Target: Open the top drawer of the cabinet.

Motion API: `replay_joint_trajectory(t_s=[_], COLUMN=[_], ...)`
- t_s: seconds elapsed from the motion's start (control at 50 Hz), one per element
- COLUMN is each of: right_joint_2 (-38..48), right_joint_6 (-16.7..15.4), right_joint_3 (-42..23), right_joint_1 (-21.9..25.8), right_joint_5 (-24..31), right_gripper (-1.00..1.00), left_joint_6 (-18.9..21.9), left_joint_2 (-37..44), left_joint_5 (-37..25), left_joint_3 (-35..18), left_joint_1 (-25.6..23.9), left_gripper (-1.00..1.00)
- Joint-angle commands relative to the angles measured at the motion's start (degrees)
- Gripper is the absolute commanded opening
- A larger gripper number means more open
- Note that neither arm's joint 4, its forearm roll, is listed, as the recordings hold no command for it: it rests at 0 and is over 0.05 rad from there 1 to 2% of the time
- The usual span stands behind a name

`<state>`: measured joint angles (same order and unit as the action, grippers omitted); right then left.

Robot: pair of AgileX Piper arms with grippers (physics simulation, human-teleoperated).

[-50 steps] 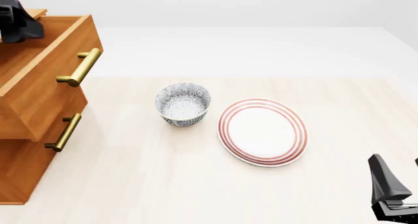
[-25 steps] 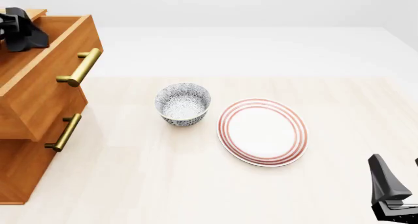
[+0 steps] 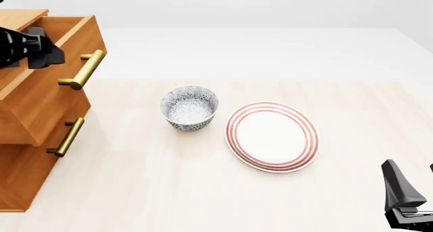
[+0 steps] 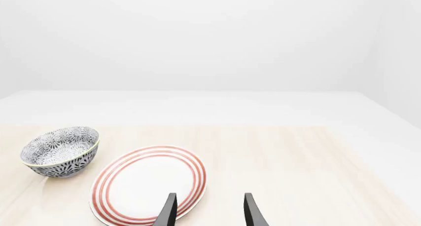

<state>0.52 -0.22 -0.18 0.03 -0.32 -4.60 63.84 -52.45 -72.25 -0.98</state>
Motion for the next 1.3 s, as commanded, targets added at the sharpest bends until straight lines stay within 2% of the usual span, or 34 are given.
replay_joint_trajectory(t_s=[0.02,0.22,0.36,0.86,1.3], right_joint_2=[-0.01,0.00,0.00,-0.01,0.00], right_joint_6=[0.00,0.01,0.00,-0.01,0.01], right_joint_3=[0.00,0.00,0.00,0.00,0.00], right_joint_1=[0.00,0.00,-0.01,0.00,0.01], right_joint_5=[0.00,0.00,0.00,0.00,0.00], right_gripper=[1.00,1.00,1.00,1.00,1.00], left_joint_6=[0.05,0.40,-0.66,-0.04,-0.80], left_joint_2=[0.27,0.21,1.02,2.35,3.52], left_joint_5=[2.19,2.25,2.87,3.39,3.77], left_joint_3=[2.85,3.81,4.27,4.90,4.80], left_joint_1=[0.33,0.30,-2.37,-4.37,-10.57], left_gripper=[1.00,1.00,1.00,1.00,1.00])
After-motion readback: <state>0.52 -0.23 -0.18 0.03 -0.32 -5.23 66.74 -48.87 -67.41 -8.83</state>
